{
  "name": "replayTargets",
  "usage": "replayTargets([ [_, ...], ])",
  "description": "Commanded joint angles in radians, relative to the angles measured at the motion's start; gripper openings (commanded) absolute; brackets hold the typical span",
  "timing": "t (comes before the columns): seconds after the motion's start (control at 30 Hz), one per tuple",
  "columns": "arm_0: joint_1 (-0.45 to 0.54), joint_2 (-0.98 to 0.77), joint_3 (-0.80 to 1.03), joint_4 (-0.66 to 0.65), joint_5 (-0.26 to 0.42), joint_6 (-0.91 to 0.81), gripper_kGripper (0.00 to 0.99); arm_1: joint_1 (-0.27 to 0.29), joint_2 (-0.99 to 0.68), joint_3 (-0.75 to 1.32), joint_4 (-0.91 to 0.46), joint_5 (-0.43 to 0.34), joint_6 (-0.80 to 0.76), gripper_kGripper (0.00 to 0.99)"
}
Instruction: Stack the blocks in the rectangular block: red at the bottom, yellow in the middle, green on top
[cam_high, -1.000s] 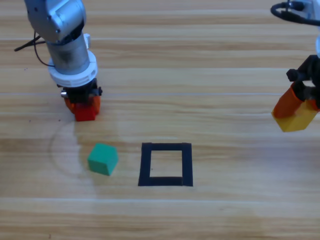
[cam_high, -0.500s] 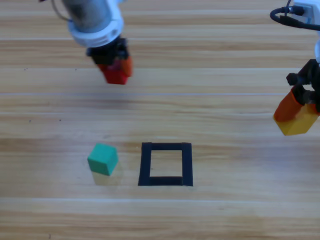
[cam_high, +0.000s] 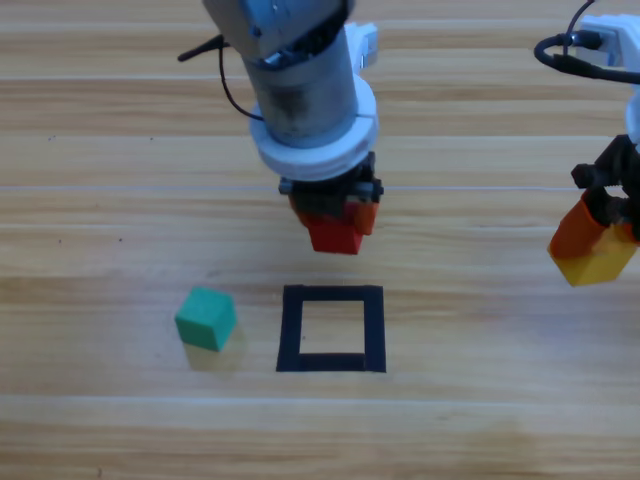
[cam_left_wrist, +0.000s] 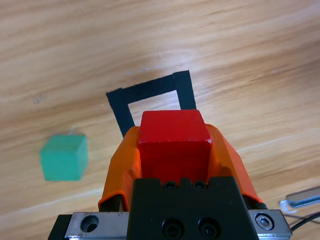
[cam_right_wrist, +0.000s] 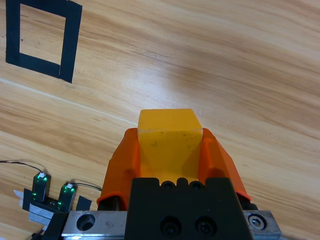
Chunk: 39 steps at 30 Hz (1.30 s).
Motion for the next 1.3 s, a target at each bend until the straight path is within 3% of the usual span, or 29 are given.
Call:
replayTargets([
  [0.03,-0.032,0.072,0.015,0.049,0.038,-0.144,0.000,0.025,0.056,0.024,-0.017,0.033,-0.027,0.192],
  [0.27,-0.032,0.107,0.010,0.082,0.061,-0.302,0.000,0.025,0.076,0.023,-0.028,0.041,-0.038,0.192],
  [1.3,-0.078,0.198,0.084,-0.047,0.027,-0.294,0.000,0.025,0.087,0.021,-0.029,0.035,-0.058,0.192],
])
